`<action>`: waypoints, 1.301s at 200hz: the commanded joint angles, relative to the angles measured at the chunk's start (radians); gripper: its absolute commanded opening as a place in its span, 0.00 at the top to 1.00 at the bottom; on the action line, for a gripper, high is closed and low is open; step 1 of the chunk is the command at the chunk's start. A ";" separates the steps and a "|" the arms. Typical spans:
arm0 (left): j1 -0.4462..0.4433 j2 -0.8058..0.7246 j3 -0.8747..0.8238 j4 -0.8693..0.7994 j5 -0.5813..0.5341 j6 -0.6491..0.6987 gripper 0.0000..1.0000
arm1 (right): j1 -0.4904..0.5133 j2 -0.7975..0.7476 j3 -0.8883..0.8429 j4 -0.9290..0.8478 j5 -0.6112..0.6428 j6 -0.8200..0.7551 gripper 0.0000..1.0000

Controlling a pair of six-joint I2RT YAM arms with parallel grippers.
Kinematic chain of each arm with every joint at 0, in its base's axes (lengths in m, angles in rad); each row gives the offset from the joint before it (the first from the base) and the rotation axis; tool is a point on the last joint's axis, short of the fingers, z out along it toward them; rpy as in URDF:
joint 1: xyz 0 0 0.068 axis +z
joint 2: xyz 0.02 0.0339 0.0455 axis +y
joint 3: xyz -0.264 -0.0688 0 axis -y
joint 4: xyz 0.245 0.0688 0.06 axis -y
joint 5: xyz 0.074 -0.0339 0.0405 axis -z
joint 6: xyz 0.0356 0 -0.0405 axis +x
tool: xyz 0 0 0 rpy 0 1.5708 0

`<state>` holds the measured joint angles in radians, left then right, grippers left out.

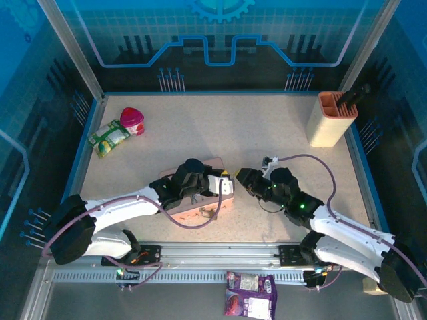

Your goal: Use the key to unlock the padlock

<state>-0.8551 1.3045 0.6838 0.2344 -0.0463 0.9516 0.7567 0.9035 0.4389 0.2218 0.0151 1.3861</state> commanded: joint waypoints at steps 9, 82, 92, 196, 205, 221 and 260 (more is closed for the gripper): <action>-0.012 -0.012 -0.017 0.029 0.007 0.026 1.00 | 0.018 0.025 -0.005 0.069 -0.017 0.033 0.72; -0.023 -0.017 -0.031 0.045 0.012 0.035 1.00 | 0.021 0.053 -0.008 0.079 -0.009 0.039 0.75; -0.025 -0.019 -0.035 0.052 0.014 0.038 1.00 | 0.021 0.055 -0.008 0.081 -0.008 0.037 0.77; -0.033 -0.037 -0.065 0.123 -0.017 0.028 1.00 | 0.026 0.036 -0.020 0.079 0.012 0.014 0.98; -0.033 -0.037 -0.069 0.134 -0.019 0.020 0.97 | 0.024 0.034 -0.021 0.084 0.010 0.011 1.00; -0.033 -0.039 -0.078 0.164 -0.019 -0.006 0.86 | 0.025 0.031 -0.030 0.097 0.013 0.004 1.00; -0.030 -0.150 -0.158 0.255 0.051 -0.189 0.42 | 0.013 0.008 -0.057 0.109 0.040 -0.043 1.00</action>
<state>-0.8818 1.2518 0.5777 0.3935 -0.0559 0.8967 0.7677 0.9379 0.4000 0.2989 0.0227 1.3956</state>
